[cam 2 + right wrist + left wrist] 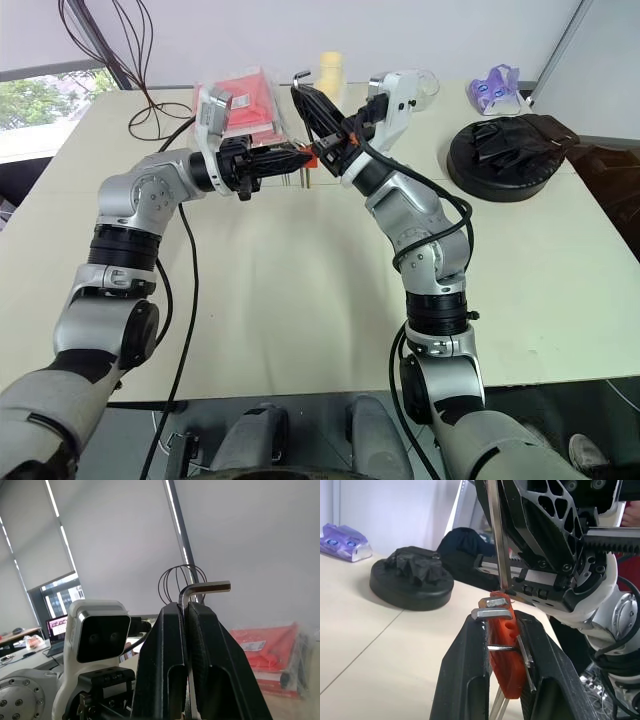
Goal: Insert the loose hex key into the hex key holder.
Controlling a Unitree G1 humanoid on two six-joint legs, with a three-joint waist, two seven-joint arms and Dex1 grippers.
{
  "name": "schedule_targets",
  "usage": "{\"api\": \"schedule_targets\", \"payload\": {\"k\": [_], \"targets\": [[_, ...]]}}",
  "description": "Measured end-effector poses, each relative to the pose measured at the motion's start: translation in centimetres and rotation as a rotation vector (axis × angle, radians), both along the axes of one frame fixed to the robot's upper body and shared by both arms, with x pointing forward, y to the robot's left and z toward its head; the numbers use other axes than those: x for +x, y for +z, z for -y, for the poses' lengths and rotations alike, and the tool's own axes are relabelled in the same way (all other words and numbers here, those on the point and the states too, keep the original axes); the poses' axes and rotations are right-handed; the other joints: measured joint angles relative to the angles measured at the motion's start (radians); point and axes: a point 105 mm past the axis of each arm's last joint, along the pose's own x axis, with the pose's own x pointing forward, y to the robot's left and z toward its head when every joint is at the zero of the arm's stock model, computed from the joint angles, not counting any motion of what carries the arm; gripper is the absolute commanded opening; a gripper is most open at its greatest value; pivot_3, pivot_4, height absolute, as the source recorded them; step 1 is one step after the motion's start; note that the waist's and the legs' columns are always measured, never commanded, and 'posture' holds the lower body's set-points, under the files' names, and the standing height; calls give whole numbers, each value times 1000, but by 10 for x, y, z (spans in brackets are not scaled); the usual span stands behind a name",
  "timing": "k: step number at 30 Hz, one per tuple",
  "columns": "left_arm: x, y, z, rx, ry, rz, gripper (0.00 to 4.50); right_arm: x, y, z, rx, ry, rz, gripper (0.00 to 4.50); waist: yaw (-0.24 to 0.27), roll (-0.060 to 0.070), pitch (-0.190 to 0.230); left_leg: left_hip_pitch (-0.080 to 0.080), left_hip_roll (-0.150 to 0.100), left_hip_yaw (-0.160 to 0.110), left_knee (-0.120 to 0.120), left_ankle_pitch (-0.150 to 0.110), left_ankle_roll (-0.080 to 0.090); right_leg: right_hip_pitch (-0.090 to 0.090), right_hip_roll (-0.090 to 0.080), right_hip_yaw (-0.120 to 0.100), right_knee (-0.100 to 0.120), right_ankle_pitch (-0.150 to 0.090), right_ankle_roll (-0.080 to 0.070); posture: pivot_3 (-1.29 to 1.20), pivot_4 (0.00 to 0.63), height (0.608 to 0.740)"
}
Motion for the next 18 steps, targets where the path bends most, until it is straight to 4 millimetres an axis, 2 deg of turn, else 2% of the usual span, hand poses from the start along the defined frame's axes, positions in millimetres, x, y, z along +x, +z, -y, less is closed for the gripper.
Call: {"api": "schedule_targets", "payload": {"k": [11,18], "targets": [[1,2,-1,-12,14,1,212,-1,1,-1,2,6,8,33,0,0,0,0,0,0,0,0,0,0,0,0,0,0,0,0,150,740],[-6,6,2,-7,-19,4,212,-1,0,-1,3,12,10,33,-1,0,0,0,0,0,0,0,0,0,0,0,0,0,0,0,150,740]]}}
